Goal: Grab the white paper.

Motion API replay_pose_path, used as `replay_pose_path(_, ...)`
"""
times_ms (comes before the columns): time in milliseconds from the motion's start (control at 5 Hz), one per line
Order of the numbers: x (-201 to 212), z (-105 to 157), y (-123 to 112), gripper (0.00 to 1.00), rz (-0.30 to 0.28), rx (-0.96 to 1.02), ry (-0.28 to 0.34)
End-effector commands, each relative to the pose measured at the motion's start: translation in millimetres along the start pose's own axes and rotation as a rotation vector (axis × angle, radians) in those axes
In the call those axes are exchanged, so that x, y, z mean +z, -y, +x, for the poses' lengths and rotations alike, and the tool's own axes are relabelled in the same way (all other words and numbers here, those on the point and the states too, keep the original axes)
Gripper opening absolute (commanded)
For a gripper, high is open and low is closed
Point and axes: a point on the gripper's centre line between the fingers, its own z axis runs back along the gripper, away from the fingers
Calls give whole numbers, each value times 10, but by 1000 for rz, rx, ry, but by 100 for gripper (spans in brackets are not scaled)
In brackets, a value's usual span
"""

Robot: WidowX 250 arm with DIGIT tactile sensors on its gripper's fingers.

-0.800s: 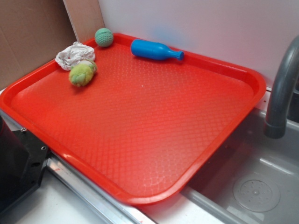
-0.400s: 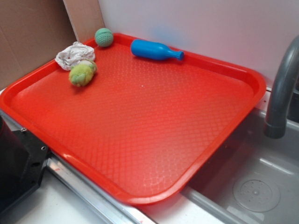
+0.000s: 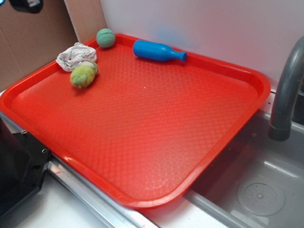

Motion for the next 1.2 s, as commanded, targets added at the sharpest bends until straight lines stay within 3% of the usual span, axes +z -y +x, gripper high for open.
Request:
replay_pose_path(0,-569,346,-438,100,101,455,132)
replay_pose_path(200,-909,420,-551,100,131,506,99)
replay_pose_path(600,-1228,647,-624,100,80,576,85)
replay_pose_path(1000,-1240,619,-657,100,99,668,51)
